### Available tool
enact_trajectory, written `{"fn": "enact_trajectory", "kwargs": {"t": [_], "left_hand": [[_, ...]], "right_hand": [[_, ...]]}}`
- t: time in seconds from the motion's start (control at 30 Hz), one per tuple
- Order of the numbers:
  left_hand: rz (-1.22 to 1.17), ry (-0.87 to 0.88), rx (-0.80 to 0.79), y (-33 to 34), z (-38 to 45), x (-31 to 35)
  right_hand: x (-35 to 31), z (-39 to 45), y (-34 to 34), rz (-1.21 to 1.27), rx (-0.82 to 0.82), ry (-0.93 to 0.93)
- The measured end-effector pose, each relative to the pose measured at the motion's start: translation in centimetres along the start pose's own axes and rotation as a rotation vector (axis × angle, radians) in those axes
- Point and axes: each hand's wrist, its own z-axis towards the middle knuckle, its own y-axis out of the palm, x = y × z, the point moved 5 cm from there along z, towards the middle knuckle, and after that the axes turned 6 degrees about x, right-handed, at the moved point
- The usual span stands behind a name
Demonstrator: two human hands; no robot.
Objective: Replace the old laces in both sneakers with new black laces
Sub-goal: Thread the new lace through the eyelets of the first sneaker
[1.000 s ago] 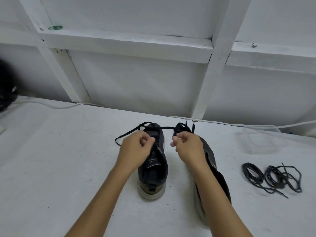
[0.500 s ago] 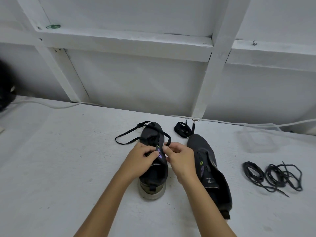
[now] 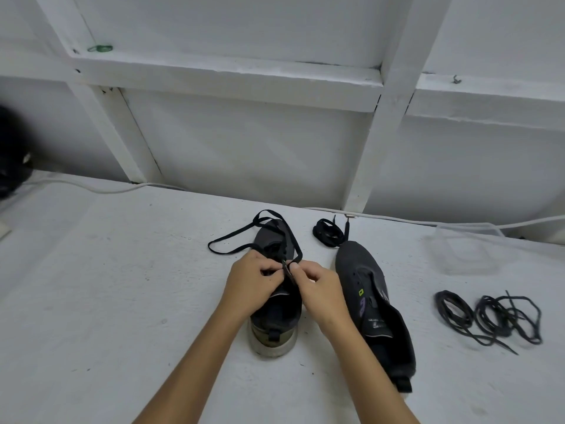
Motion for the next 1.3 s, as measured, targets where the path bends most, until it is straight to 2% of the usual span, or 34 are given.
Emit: {"fn": "enact_trajectory", "kwargs": {"t": [0.07,0.23,0.4,0.47,0.53,0.6,0.63,0.67,0.7,0.77,0.8,0.87,1.07,1.3], "left_hand": [[-0.008,0.006,0.015,0.0,0.1,0.3],[-0.052,-0.015,-0.006,-0.9,-0.4,0.3],[-0.427,-0.149,-0.120,-2.8,-0.6,0.0],[-0.517,-0.119,-0.048,-3.6,-0.8,0.3],[-0.813,-0.139,0.051,-4.4,-1.0,0.5],[-1.259,-0.235,0.116,-5.2,-0.8,0.3],[-1.367,-0.275,0.139,-5.5,-0.7,-0.2],[-1.336,-0.305,0.153,-5.6,-0.5,-0.6],[-1.143,-0.306,0.160,-5.7,-0.4,-1.0],[-0.562,-0.246,0.127,-5.1,-0.6,-1.1],[-0.351,-0.203,0.079,-4.5,-0.8,-0.8],[-0.157,-0.115,0.014,-3.1,-1.0,-0.4],[0.013,0.035,0.014,-0.8,-1.0,0.1],[0.004,0.145,-0.036,-0.4,-0.9,0.1]], "right_hand": [[0.2,-0.7,0.0,0.058,-0.026,-0.002],[0.8,-2.2,0.8,-0.003,-0.052,-0.172],[0.5,-3.5,1.0,-0.057,0.109,-0.204],[0.4,-3.8,1.0,-0.066,0.133,-0.194],[0.4,-3.8,1.0,-0.072,0.148,-0.173],[0.4,-3.9,1.1,-0.063,0.153,-0.163],[0.4,-4.0,1.2,-0.059,0.152,-0.161],[0.4,-4.1,1.2,-0.051,0.151,-0.158],[0.5,-4.1,1.2,-0.037,0.153,-0.149],[0.8,-3.7,1.1,-0.011,0.148,-0.119],[0.7,-3.4,1.1,0.002,0.136,-0.100],[0.8,-2.3,1.2,0.013,0.109,-0.019],[1.3,3.7,1.4,0.030,0.083,0.305],[1.6,10.0,1.9,-0.117,0.074,0.433]]}}
